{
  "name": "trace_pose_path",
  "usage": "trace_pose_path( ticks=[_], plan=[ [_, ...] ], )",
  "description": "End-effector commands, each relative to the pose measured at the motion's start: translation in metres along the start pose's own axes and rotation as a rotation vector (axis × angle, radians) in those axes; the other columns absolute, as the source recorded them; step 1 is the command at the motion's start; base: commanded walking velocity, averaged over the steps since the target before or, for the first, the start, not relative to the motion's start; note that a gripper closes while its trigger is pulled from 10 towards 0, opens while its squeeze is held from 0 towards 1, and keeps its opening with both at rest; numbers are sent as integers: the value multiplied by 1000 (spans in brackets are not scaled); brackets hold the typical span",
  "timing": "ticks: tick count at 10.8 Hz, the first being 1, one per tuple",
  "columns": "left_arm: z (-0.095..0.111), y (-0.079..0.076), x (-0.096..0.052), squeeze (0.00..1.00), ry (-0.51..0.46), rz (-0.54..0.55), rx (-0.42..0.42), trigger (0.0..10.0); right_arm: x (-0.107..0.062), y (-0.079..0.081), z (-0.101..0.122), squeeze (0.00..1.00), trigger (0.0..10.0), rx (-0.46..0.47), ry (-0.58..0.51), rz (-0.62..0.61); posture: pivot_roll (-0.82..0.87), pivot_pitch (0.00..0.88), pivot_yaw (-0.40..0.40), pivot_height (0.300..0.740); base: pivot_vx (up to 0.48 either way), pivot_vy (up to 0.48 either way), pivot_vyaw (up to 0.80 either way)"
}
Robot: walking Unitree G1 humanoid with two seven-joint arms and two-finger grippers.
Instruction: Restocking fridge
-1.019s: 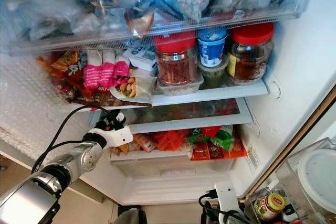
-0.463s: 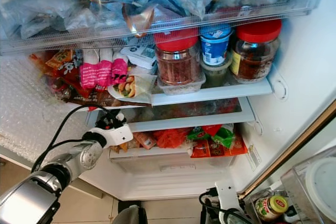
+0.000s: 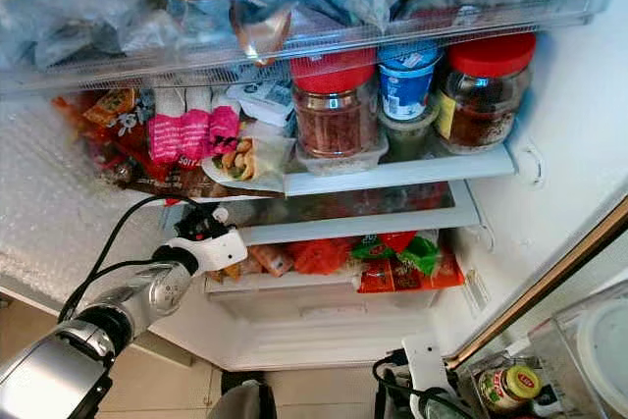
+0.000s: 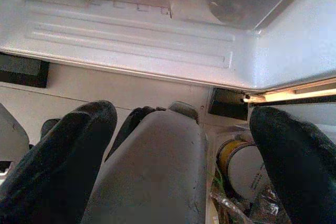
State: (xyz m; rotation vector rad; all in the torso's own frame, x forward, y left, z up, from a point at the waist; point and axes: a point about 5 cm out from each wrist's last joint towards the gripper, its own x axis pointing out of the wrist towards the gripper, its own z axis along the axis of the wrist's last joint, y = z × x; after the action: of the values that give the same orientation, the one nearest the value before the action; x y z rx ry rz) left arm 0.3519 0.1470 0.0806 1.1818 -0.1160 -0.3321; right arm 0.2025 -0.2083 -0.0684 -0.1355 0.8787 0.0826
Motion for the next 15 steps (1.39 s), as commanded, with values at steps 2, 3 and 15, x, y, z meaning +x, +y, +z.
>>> trace_pose_path(
  ticks=[2, 3, 15],
  plan=[
    [-11, 1, -5, 1000, 34, -12, 15, 10000, -15, 1, -59, 0, 10000, 30, 218, -4, -139, 179, 130, 644, 0, 0, 0],
    [-11, 2, -4, 1000, 36, -5, 17, 10000, -15, 1, -59, 0, 10000, 30, 219, -5, -139, 179, 130, 644, 0, 0, 0],
    [-11, -4, -8, 0, 94, 34, -837, 10000, -13, 1, -55, 0, 10000, 24, 211, -10, -119, 157, 133, 644, 0, 0, 0]
  ],
)
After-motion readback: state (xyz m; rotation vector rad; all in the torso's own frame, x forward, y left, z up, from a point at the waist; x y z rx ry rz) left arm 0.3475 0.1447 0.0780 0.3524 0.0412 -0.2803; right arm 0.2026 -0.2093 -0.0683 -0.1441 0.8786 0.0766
